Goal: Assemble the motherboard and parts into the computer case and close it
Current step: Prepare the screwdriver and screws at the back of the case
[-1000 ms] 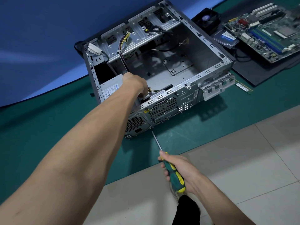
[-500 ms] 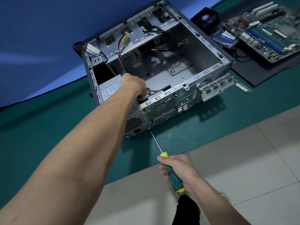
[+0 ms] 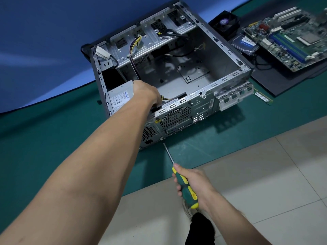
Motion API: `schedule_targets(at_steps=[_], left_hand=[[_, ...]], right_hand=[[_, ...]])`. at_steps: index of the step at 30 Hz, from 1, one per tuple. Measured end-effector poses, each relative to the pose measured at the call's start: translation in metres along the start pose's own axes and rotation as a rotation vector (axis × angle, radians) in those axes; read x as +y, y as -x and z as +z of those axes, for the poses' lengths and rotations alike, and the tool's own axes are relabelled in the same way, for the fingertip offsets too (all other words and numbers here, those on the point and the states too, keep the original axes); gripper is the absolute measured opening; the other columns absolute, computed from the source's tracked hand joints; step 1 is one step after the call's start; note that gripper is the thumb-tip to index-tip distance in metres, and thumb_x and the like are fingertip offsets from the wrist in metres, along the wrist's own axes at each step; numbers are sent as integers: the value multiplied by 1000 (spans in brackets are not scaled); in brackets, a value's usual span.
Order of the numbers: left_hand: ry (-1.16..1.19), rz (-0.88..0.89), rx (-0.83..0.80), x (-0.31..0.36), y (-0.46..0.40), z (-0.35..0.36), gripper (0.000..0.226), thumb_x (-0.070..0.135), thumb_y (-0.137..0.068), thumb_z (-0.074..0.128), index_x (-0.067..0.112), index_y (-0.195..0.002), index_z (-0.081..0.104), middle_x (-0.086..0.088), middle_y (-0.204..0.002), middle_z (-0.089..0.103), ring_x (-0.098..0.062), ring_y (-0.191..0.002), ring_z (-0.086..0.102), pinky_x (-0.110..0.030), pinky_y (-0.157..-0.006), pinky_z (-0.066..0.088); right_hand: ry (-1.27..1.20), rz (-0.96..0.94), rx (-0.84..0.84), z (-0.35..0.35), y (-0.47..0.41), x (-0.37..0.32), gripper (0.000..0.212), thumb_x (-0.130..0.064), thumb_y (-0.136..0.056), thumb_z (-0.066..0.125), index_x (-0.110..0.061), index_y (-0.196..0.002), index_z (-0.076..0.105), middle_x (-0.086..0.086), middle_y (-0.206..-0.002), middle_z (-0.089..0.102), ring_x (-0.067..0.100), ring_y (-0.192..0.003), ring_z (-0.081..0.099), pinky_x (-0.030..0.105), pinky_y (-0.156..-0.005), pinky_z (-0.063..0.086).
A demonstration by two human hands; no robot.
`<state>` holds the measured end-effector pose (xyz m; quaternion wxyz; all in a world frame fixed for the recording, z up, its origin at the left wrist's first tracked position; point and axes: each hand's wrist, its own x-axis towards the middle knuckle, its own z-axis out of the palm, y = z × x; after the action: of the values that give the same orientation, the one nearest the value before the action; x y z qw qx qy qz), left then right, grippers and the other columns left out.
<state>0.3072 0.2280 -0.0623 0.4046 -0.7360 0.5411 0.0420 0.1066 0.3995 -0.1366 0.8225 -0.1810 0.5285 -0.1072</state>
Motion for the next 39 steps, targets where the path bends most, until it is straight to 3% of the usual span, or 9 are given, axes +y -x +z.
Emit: schedule_targets(at_steps=[7,13,17,19,21,26,30,35,39], left_hand=[[169,6,148,-2,14,-7,19,14,-86,43,15,-69,50,0,-65,53,-18,-55,46,-27,-57,31],[1507,-100,462,5,59,-12,24,10,-89,47,16,-84,70,1,-83,70,-15,-66,56,-32,-68,48],[1683,-315,998,16,128,19,18,11,-81,45,11,-71,59,12,-61,53,5,-57,45,-12,-56,35],[1737,-274,1044,30,160,46,18,10,-78,43,7,-64,54,11,-55,47,0,-53,39,-12,-52,31],[1747,-313,809,49,173,77,20,12,-77,44,7,-61,55,6,-54,50,-8,-52,41,-23,-52,37],[1868,-306,-360,73,150,110,39,31,-100,41,3,-86,63,-12,-77,66,-24,-57,59,-31,-55,53],[2037,-237,-387,79,141,119,26,16,-100,43,3,-85,60,-5,-64,69,-15,-50,62,-23,-48,52],[2161,-262,-381,87,139,120,24,17,-98,48,4,-84,62,-4,-61,70,-12,-50,65,-22,-47,53],[2371,-201,-477,87,141,126,25,17,-101,41,2,-95,60,-9,-76,74,-18,-66,72,-25,-49,54]], right_hand=[[182,101,-91,-14,0,-12,32,-40,-85,67,-8,-86,69,-1,-63,63,12,-47,55,23,-44,43],[151,-67,79,1,2,-2,22,-23,-83,73,-7,-75,60,4,-57,58,13,-38,48,20,-38,38],[-132,163,-175,-3,5,-1,32,-34,-92,59,-3,-86,66,1,-59,58,11,-41,49,20,-38,42],[-126,191,-234,-8,3,-3,36,-38,-93,55,-4,-92,66,0,-61,59,10,-43,52,21,-40,44],[-28,172,-229,-9,1,-4,38,-40,-94,53,-5,-94,66,0,-62,63,11,-47,57,21,-42,45],[81,159,-169,-4,3,-5,38,-43,-95,51,-8,-91,66,-1,-62,65,13,-48,58,22,-45,45],[107,105,-93,-3,9,-7,27,-34,-90,63,-7,-87,66,4,-63,61,15,-48,55,20,-44,43],[655,-168,307,-8,9,8,22,-33,-85,68,-20,-70,59,2,-70,64,25,-64,61,30,-60,45],[-73,188,-97,-12,14,6,29,-36,-91,59,-10,-80,66,-1,-57,54,10,-39,44,18,-34,29]])
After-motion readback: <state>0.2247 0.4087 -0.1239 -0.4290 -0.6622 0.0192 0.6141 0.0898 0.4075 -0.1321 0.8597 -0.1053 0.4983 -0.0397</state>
